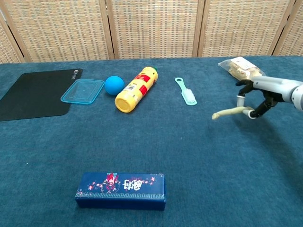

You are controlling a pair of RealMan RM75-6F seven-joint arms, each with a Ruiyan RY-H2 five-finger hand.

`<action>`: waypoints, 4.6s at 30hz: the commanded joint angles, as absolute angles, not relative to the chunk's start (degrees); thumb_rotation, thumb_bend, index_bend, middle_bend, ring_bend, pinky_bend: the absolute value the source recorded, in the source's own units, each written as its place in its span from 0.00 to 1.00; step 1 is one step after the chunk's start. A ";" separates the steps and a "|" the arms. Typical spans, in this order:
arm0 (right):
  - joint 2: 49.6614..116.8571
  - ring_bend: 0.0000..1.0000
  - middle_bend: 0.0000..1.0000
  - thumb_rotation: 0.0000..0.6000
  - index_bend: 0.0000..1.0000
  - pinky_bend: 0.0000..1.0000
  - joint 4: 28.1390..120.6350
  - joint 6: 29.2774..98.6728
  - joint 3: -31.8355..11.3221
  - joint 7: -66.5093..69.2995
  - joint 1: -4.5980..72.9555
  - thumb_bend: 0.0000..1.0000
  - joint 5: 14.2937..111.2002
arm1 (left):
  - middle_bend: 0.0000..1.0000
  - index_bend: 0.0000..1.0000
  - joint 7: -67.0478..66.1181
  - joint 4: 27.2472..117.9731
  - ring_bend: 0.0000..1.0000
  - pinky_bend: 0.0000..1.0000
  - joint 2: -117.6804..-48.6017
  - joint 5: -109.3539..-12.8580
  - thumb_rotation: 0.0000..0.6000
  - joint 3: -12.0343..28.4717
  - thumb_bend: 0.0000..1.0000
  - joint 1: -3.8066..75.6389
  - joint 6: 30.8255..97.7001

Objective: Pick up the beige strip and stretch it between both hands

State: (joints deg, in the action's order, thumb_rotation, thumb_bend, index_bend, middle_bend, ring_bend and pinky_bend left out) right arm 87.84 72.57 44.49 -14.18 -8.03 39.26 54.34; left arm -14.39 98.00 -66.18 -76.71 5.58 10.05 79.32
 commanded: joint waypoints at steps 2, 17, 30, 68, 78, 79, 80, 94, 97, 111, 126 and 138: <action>84.22 0.00 0.02 1.00 0.72 0.00 79.63 42.97 -16.77 -11.35 41.84 0.60 47.90 | 0.00 0.00 -13.55 95.59 0.00 0.00 -66.88 -77.47 1.00 6.42 0.00 11.75 78.01; 85.29 0.00 0.03 1.00 0.72 0.00 91.57 50.25 -21.64 -24.55 57.59 0.61 12.38 | 0.00 0.16 -4.78 84.34 0.00 0.00 -70.47 -91.19 1.00 8.38 0.00 22.87 74.37; 94.54 0.00 0.03 1.00 0.72 0.00 86.52 54.11 -24.03 -28.23 66.36 0.61 3.54 | 0.00 0.35 -3.29 81.19 0.00 0.00 -75.29 -97.62 1.00 9.45 0.00 32.33 70.84; 91.86 0.00 0.04 1.00 0.73 0.00 90.92 54.39 -23.65 -26.96 63.82 0.61 3.94 | 0.00 0.50 -7.24 65.58 0.00 0.00 -95.96 -98.52 1.00 8.67 0.27 45.05 67.67; 90.97 0.00 0.04 1.00 0.73 0.00 91.76 54.15 -23.46 -25.97 63.33 0.61 4.48 | 0.00 0.51 -9.24 66.84 0.00 0.00 -96.64 -97.42 1.00 7.66 0.29 46.07 66.64; 90.93 0.00 0.04 1.00 0.73 0.00 91.78 54.15 -23.42 -25.93 63.31 0.61 4.49 | 0.00 0.51 -9.40 66.85 0.00 0.00 -96.74 -97.29 1.00 7.61 0.29 46.11 66.56; 90.85 0.00 0.04 1.00 0.73 0.00 91.86 54.13 -23.34 -25.86 63.28 0.61 4.52 | 0.00 0.51 -9.69 66.88 0.00 0.00 -96.94 -97.02 1.00 7.56 0.29 46.17 66.46; 90.47 0.00 0.04 1.00 0.73 0.00 91.98 53.71 -22.58 -24.87 62.91 0.61 5.11 | 0.00 0.53 -12.86 67.06 0.00 0.00 -97.95 -95.66 1.00 7.35 0.34 46.90 66.47; 90.38 0.00 0.04 1.00 0.73 0.00 92.10 53.74 -22.48 -24.78 62.88 0.61 5.25 | 0.00 0.53 -13.34 67.01 0.00 0.00 -98.14 -95.44 1.00 7.32 0.34 46.96 66.54; 90.42 0.00 0.04 1.00 0.74 0.00 91.66 53.09 -21.98 -23.85 62.68 0.61 5.42 | 0.00 0.54 -14.31 65.91 0.00 0.00 -98.82 -94.21 1.00 7.13 0.34 47.24 66.83; 89.64 0.00 0.04 1.00 0.74 0.00 92.42 52.68 -21.67 -22.89 62.19 0.61 5.90 | 0.00 0.59 -15.30 65.56 0.00 0.00 -99.84 -93.01 1.00 7.42 0.48 47.21 67.68; 88.78 0.00 0.04 1.00 0.74 0.00 93.20 52.42 -21.22 -22.18 61.81 0.61 6.38 | 0.00 0.77 -15.51 65.90 0.00 0.00 -100.17 -92.15 1.00 7.46 0.57 47.27 67.62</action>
State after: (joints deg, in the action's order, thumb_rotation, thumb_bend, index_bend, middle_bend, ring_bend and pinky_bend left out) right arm 88.79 93.19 52.43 -21.23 -22.19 61.81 6.37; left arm -15.51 65.92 -100.15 -92.18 7.44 47.27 67.60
